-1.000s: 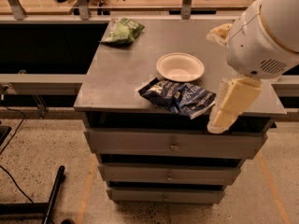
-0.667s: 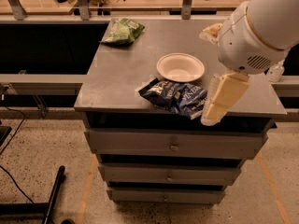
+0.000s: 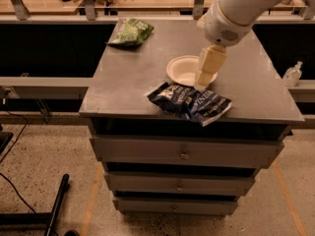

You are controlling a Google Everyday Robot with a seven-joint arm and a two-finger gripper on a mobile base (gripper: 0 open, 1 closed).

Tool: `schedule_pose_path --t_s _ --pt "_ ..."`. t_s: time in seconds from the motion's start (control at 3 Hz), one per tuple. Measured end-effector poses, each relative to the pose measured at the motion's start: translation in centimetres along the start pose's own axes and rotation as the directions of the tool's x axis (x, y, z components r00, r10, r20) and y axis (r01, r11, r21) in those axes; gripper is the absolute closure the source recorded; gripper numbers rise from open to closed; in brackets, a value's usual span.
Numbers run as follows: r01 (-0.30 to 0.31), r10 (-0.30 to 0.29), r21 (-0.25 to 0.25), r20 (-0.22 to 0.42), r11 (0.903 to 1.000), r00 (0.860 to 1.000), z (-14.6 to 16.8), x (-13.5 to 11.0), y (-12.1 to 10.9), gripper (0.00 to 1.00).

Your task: Place green jalapeno chip bag into paper bowl

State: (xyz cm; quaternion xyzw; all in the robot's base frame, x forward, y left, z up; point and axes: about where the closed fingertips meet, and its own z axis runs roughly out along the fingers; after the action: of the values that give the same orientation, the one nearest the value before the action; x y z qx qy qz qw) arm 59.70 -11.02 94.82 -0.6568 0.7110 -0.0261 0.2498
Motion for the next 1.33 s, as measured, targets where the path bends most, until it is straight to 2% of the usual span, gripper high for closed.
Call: schedule_pose_path --t_s 0.33,0.67,1.0,1.33 --pt "-0.100 0.100 -0.006 -0.007 0.9950 0.995 4.4 -0.2 -5.8 0.00" --pt "-0.119 0.118 0.040 0.022 0.9921 0.993 3.6 -0.8 -8.4 0.00" --pt "-0.120 0.119 0.039 0.023 0.9920 0.993 3.6 -0.8 -8.4 0.00" --pt "-0.148 0.141 0.057 0.114 0.9873 0.983 5.5 -3.2 -10.4 0.00"
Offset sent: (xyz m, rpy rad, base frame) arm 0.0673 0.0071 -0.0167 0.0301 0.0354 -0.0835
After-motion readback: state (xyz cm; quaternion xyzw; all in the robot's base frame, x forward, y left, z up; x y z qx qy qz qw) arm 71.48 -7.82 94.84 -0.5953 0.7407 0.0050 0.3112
